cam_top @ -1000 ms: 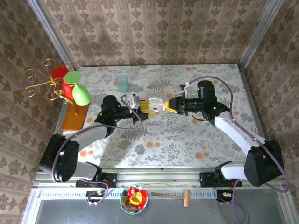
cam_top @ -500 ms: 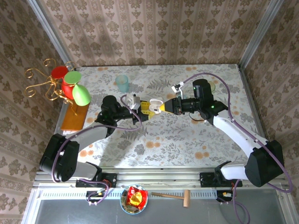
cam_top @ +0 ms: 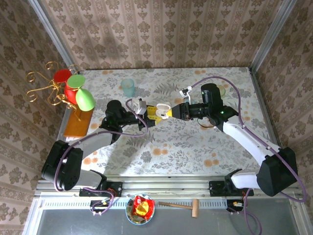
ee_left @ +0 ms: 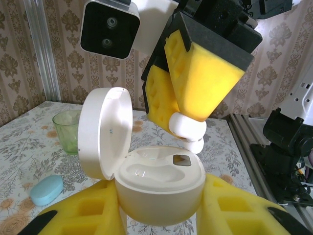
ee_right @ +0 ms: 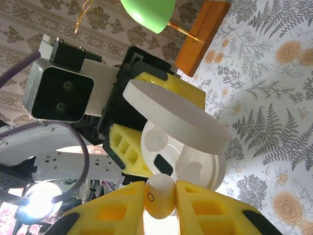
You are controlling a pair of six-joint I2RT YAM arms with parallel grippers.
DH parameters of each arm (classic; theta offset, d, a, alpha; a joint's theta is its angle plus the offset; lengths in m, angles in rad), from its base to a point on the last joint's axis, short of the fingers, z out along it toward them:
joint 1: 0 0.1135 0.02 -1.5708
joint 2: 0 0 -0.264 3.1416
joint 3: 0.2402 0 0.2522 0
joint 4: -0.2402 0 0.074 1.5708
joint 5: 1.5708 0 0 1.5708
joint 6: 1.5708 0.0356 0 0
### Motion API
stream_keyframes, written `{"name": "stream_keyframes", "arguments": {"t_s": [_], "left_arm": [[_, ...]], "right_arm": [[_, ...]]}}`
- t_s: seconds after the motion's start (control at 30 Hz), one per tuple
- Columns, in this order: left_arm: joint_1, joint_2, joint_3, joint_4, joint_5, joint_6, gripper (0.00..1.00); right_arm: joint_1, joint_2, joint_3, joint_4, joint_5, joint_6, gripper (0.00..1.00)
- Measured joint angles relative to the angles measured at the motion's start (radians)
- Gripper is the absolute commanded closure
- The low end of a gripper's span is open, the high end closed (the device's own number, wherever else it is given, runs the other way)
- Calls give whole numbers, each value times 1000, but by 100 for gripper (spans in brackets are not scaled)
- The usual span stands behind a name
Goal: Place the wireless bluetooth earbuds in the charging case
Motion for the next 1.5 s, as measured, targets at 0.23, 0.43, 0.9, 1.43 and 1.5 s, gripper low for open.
{"name": "stream_keyframes", "arguments": {"t_s": [0.23,0.43,0.9,1.43,1.5], "left_arm": [[0,0,0,-2,2,4,71],[0,0,0,0,4,3,71],[-12,5,0,57,-7,-31,72],[-14,14,0,79,-23,-42,72],[-14,14,0,88,-22,-42,72]], "right_arm": [[0,-13,0,24,27,0,80],[0,-13,0,24,56,-4,80],[8,-12,0,37,71,-24,79],[19,-16,23,-2,123,-79,52],[19,-24,23,-19,138,-83,50]]}}
